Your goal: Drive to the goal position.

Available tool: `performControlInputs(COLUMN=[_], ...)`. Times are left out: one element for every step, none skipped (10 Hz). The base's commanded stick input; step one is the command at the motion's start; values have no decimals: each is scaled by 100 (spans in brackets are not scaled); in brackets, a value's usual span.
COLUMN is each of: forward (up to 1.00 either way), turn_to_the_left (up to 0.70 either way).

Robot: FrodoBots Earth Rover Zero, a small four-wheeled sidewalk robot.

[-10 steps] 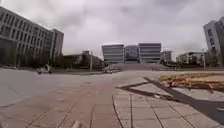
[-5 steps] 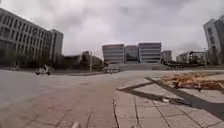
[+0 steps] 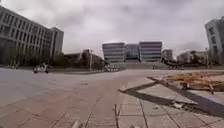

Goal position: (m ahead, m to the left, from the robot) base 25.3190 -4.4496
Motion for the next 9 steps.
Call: performControlInputs(forward=[70,70,70,70,70,70,70,70,70], turn_to_the_left=[0,0,0,0,0,0,0,0,0])
